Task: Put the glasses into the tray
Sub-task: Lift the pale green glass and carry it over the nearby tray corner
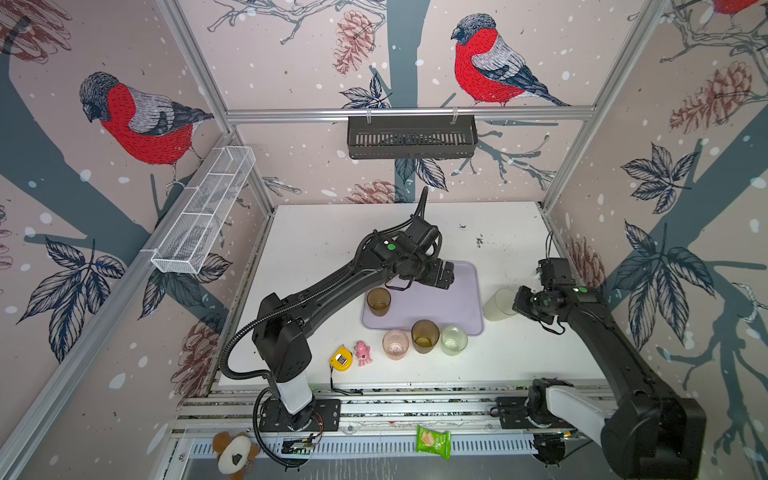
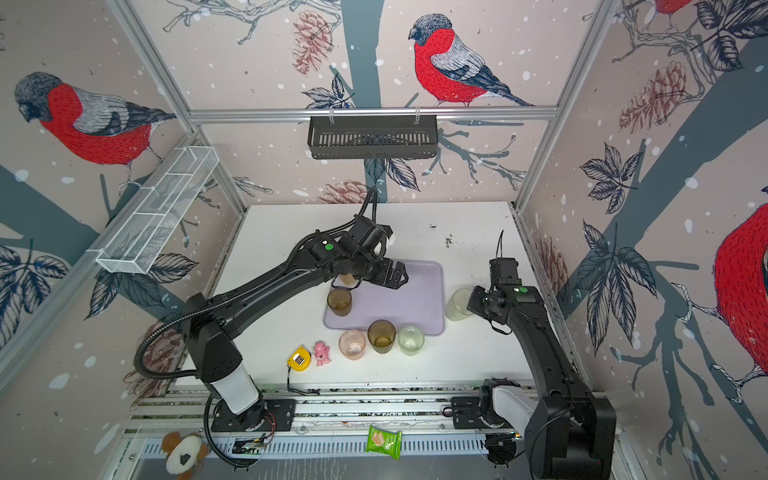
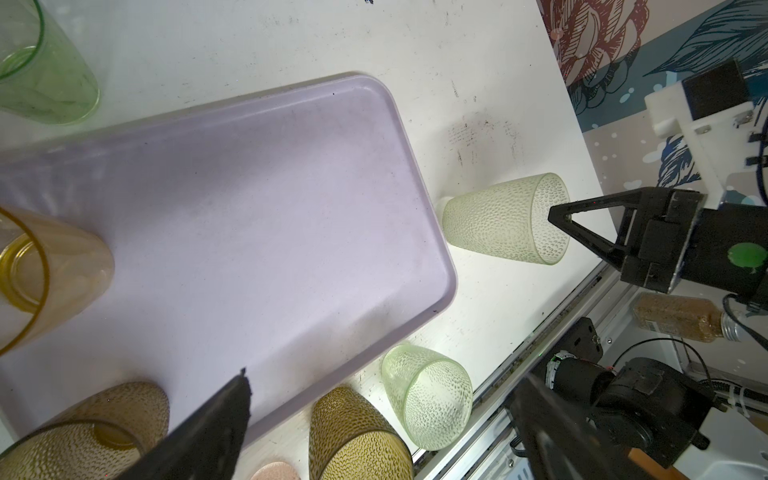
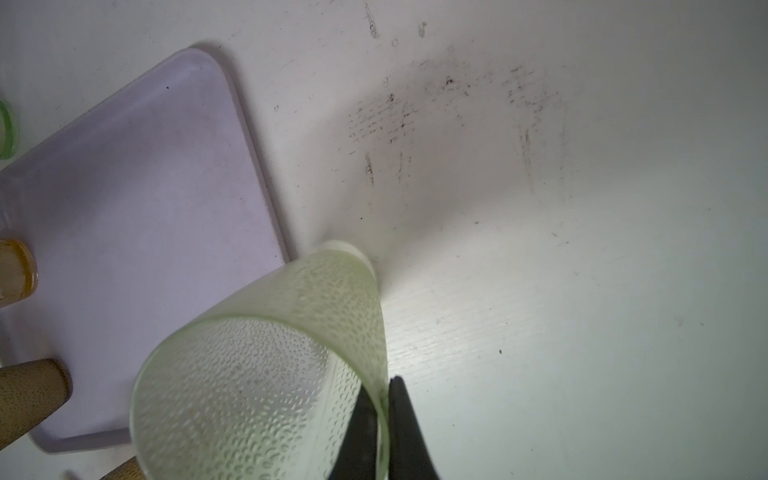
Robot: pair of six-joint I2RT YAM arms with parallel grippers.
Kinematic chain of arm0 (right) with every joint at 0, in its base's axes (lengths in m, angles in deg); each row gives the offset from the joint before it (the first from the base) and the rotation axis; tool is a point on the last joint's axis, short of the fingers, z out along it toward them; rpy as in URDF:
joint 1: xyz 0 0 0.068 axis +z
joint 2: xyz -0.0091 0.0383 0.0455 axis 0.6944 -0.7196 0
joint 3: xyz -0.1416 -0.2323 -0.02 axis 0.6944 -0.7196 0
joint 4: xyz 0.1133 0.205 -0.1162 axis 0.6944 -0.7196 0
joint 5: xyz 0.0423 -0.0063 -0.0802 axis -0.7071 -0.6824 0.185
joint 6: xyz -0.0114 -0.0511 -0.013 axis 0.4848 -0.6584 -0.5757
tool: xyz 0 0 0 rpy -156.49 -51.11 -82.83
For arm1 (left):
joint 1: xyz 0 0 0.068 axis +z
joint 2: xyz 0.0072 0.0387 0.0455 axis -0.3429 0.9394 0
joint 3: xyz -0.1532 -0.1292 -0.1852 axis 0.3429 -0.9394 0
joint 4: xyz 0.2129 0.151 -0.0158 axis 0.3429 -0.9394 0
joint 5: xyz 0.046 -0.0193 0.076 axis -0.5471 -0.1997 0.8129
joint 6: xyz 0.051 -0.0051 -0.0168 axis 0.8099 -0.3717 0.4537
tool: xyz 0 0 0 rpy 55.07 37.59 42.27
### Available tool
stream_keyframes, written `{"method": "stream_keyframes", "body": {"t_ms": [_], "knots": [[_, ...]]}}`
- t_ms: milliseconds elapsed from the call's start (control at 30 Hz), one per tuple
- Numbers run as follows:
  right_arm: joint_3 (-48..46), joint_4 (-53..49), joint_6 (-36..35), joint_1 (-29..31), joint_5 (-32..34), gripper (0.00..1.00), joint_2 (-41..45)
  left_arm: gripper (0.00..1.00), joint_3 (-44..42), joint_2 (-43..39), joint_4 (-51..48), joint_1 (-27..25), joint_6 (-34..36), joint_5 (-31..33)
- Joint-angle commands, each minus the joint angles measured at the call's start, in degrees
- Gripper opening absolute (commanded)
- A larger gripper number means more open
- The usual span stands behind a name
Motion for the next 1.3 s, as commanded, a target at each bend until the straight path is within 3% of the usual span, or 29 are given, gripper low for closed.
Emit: {"method": "stream_keyframes", "body": {"t_ms": [0,733,1267], "knots": [[0.47,-0.04,0.35,-0.01,-0.82,0.05,0.48,0.99,-0.1,-0.67,1.78,-0.14,0.07,0.57],[10.89,-3.76,-2.7,2.82,3.99,0.02,-1.91,0.99,-1.2,-2.25,1.23,0.11,-1.18,3.75],[23.9,-6.27,-8.89,9.76,9.49,0.01,-12.32,0.99,-3.38,-4.92,-0.31,1.42,-3.11,5.05]]}}
